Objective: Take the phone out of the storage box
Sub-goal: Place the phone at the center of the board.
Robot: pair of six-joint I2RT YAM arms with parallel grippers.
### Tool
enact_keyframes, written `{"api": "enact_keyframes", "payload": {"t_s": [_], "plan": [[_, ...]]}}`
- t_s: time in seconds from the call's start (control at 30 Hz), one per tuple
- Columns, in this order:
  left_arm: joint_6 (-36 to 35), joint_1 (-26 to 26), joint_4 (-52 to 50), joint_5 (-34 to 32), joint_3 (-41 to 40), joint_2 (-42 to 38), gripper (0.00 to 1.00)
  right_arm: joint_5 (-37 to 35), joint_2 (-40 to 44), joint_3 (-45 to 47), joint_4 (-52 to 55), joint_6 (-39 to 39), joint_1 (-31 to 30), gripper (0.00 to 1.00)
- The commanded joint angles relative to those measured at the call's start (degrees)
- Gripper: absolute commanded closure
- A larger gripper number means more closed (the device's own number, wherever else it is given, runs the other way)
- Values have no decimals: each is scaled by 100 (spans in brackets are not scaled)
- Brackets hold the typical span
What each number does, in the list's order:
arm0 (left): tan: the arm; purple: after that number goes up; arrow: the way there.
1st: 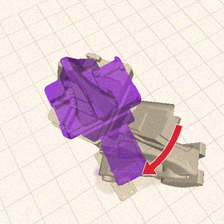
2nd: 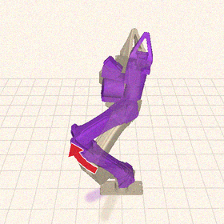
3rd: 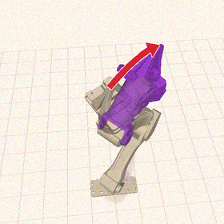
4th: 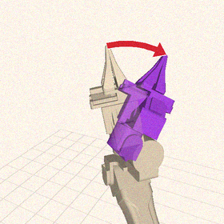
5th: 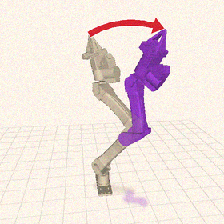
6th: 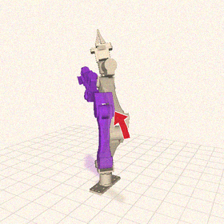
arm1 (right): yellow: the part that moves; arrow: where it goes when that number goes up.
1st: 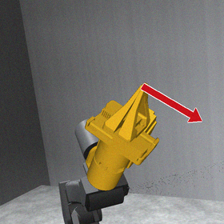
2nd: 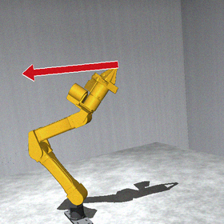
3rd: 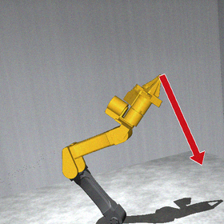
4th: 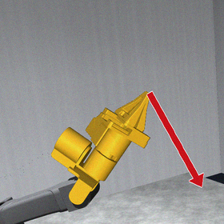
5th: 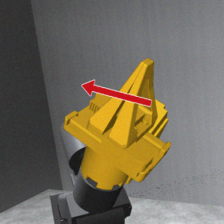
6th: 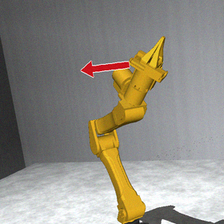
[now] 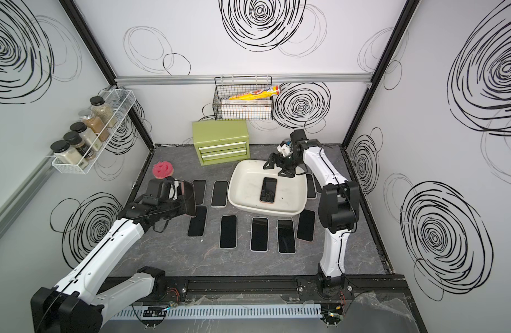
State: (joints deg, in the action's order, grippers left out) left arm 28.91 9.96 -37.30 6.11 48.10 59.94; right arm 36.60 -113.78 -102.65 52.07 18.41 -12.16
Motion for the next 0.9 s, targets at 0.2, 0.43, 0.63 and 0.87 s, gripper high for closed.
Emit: {"api": "enact_keyframes", "payload": {"t_s": [0.2,0.43,0.63,0.87], "plan": [[-44,-433,-713,-483,223,348,100,380,430,462,-427,-112,3,7],[-300,-582,-993,-534,160,503,100,606,734,1185,-994,-12,-5,7],[-319,-589,-999,-568,132,718,100,752,798,1480,-1125,-169,-4,7],[-272,-611,-1011,-583,124,1274,100,887,849,1667,-1313,-229,-5,7]]}}
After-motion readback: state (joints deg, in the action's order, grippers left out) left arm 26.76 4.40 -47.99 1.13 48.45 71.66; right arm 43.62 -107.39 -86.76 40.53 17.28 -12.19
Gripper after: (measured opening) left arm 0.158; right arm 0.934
